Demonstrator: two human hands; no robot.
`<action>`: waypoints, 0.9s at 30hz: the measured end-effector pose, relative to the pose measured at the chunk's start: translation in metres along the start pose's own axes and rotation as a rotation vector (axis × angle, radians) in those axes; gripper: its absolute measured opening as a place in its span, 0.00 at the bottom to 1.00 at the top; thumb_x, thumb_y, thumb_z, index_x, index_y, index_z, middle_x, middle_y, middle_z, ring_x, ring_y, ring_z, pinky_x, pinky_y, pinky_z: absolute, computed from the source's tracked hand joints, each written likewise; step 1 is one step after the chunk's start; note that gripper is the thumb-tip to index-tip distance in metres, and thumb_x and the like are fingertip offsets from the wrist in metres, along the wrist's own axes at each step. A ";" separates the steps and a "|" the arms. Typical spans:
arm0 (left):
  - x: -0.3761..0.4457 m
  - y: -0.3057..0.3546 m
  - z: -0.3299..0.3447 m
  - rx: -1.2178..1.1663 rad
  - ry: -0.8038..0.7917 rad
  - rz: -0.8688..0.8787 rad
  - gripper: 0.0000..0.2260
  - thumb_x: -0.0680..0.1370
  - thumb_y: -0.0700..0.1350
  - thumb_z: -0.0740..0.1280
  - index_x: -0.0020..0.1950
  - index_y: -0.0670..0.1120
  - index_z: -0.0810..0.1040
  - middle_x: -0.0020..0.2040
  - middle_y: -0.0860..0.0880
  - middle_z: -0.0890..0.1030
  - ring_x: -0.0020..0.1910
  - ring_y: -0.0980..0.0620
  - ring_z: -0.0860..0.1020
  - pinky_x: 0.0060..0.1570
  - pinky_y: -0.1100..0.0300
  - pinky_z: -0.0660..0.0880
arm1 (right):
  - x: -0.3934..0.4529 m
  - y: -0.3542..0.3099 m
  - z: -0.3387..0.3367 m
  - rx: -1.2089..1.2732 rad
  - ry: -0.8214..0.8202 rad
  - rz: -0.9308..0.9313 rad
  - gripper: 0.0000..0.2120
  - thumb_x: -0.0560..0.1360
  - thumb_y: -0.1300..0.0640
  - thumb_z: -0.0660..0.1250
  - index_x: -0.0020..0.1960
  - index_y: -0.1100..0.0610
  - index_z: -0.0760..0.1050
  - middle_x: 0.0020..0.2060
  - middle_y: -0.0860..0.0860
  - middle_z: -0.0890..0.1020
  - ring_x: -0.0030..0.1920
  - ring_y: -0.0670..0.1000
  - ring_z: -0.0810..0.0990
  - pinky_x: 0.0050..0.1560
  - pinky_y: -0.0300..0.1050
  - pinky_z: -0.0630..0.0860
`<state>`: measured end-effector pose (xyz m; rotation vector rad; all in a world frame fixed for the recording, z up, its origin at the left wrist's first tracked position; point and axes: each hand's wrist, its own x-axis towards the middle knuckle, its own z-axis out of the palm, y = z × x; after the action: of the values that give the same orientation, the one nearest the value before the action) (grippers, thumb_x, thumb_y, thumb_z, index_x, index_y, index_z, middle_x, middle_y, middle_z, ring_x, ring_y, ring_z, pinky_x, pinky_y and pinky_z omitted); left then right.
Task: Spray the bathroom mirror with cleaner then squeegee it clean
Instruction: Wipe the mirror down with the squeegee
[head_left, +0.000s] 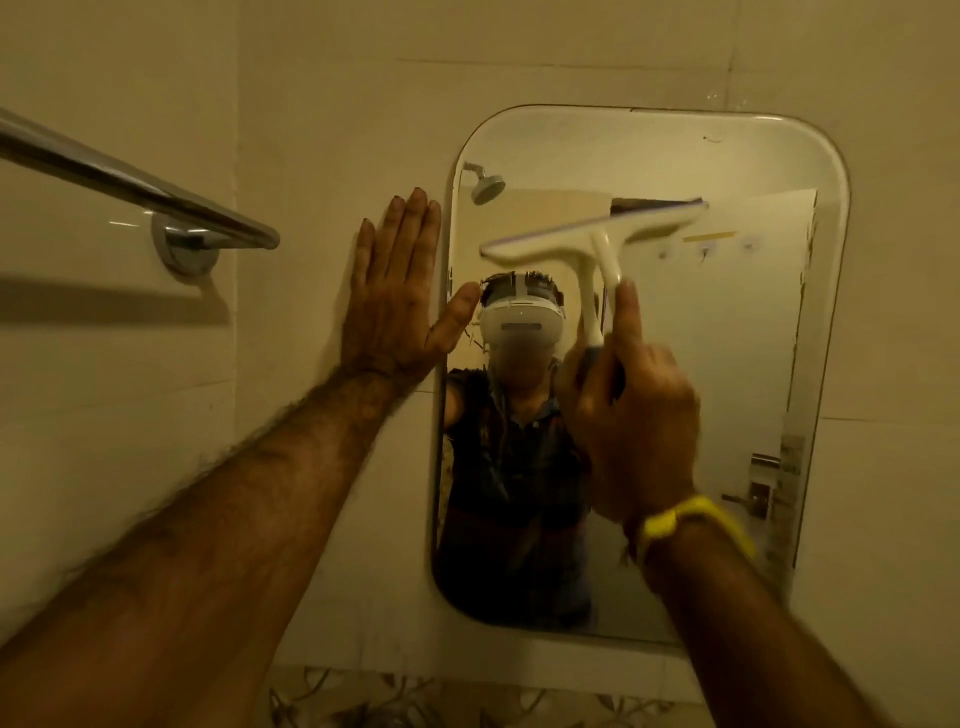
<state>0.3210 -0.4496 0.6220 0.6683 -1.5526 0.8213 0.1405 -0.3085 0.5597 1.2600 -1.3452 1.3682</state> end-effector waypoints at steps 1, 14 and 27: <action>-0.002 -0.002 0.002 0.020 -0.010 0.006 0.37 0.82 0.63 0.53 0.83 0.40 0.54 0.83 0.41 0.54 0.83 0.44 0.51 0.81 0.41 0.48 | -0.013 0.004 0.000 -0.008 -0.009 0.006 0.28 0.81 0.54 0.63 0.78 0.55 0.58 0.36 0.52 0.77 0.30 0.44 0.68 0.32 0.25 0.56; -0.007 0.003 0.004 0.089 0.034 -0.073 0.29 0.83 0.51 0.46 0.83 0.42 0.54 0.83 0.40 0.54 0.83 0.42 0.52 0.81 0.40 0.50 | 0.038 -0.018 0.007 0.048 0.161 0.106 0.26 0.81 0.56 0.60 0.77 0.56 0.60 0.34 0.52 0.75 0.32 0.48 0.71 0.35 0.37 0.67; -0.008 -0.003 0.012 0.074 0.016 0.065 0.30 0.85 0.54 0.48 0.83 0.40 0.52 0.83 0.40 0.55 0.83 0.43 0.52 0.81 0.42 0.48 | 0.034 -0.020 -0.003 0.063 0.285 0.251 0.26 0.80 0.57 0.58 0.77 0.59 0.60 0.33 0.52 0.75 0.33 0.48 0.72 0.36 0.38 0.70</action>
<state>0.3173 -0.4609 0.6138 0.6663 -1.5425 0.9336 0.1538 -0.3065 0.5971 0.9144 -1.2976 1.7045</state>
